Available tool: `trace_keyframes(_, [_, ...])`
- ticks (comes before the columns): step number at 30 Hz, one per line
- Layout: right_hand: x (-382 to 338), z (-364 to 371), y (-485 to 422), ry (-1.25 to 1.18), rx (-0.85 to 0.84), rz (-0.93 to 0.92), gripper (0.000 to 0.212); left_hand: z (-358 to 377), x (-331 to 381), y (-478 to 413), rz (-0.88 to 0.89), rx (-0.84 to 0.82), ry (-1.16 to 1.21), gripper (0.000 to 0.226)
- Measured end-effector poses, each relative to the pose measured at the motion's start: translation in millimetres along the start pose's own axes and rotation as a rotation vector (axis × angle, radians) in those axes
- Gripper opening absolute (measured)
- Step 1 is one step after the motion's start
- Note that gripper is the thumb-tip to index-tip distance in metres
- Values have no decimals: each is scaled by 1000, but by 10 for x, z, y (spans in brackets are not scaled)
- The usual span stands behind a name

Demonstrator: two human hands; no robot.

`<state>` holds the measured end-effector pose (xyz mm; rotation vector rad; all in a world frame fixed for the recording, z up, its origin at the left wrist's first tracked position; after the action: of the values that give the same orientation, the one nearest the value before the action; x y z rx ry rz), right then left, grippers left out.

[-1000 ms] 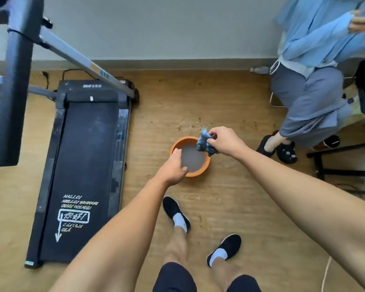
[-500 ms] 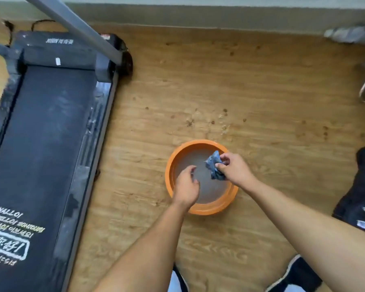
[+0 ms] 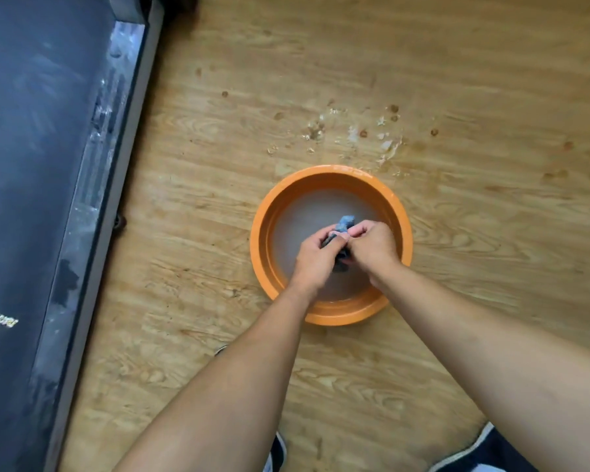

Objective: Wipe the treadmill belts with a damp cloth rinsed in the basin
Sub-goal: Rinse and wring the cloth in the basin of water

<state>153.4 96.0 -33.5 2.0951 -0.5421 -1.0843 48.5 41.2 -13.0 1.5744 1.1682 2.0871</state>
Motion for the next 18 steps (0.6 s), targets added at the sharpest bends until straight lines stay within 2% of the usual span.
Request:
trace_keyframes(4, [54, 84, -16, -86, 4, 57, 40, -169, -92, -80, -16, 0, 22, 28])
trace_keyframes(7, [18, 53, -6, -128, -173, 87, 61, -263, -126, -175, -34, 41, 41, 13])
trace_keyframes(8, [13, 23, -7, -108, -268, 92, 58, -280, -120, -213, -35, 71, 25, 9])
trace_keyframes(10, [25, -43, -62, 4, -438, 73, 43, -321, -130, -310, -45, 170, -34, 15])
trace_keyframes(12, [48, -77, -129, 137, -478, 35, 27, -389, -192, -448, -43, 231, -95, 18])
trace_keyframes(14, [68, -39, -223, 215, -383, 11, 22, -396, -211, -488, -46, 211, -90, 19])
trace_keyframes(18, [137, 133, -341, 332, 8, -19, 20, -286, -235, -485, -19, 133, -94, 24])
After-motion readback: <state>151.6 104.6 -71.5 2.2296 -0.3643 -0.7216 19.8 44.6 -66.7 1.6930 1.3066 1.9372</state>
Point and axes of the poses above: each hand's wrist, its own y-axis away from the middle knuckle, its own z-axis out of the palm, x = y × z, the point moved 1 cm from there along -y, towards the middle knuckle, and after that the axes turned 10 degrees about y, right-handed, at the moved point
